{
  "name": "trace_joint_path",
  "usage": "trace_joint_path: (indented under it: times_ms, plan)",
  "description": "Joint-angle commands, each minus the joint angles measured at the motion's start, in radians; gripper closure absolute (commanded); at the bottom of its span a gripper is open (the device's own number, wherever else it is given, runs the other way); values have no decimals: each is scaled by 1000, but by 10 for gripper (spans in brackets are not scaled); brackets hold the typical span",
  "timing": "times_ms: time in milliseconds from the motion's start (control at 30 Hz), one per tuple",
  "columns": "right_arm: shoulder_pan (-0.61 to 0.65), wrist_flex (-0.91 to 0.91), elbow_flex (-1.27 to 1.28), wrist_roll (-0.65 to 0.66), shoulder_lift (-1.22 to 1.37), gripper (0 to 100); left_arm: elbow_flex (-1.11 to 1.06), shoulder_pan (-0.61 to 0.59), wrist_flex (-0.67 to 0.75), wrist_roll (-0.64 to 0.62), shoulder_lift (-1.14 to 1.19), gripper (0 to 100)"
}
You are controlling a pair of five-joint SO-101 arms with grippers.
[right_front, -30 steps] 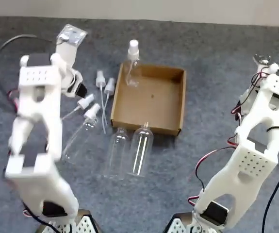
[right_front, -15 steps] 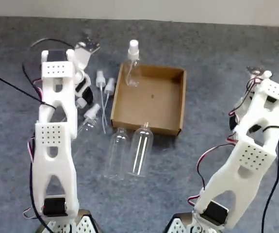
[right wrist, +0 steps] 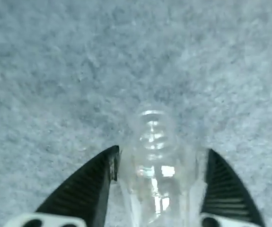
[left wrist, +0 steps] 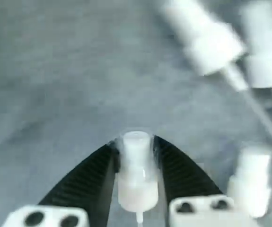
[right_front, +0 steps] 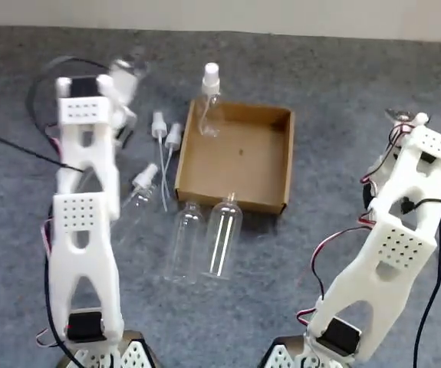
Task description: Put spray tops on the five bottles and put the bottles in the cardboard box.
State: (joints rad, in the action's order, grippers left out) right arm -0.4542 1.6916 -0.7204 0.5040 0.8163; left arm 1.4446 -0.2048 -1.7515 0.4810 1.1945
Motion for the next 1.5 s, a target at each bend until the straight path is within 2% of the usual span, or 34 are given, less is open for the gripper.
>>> trace_joint_path:
  times_ms: [0,100,233,367,533,700,833,967,1167,1333,1467]
  plan:
    - [-10,15,-45,9,-16,738,-12,-58,-15,-64,-205,998]
    - [-15,15,-45,9,-18,738,-222,-71,-17,-106,-380,998]
    - [-18,15,-45,14,-19,738,-636,-41,-17,-110,-720,998]
    - [-16,51,-47,92,-19,738,-995,8,0,-106,-1064,997]
    - [-25,58,-47,109,-18,738,-1412,54,157,-109,-1419,997]
    - [-24,56,-47,109,-15,765,-1718,108,290,-146,-1643,997]
    - [-21,53,-47,132,-19,914,-1844,148,345,-199,-1735,997]
    - [-27,67,-124,133,-19,977,-1899,173,379,-249,-1793,997]
    - [4,76,-343,-66,-130,995,-1899,177,427,-377,-1906,997]
    - [128,76,-225,-120,-329,995,-1903,177,460,-436,-2058,997]
    - [255,76,-25,-176,-562,995,-1902,177,457,-454,-2129,997]
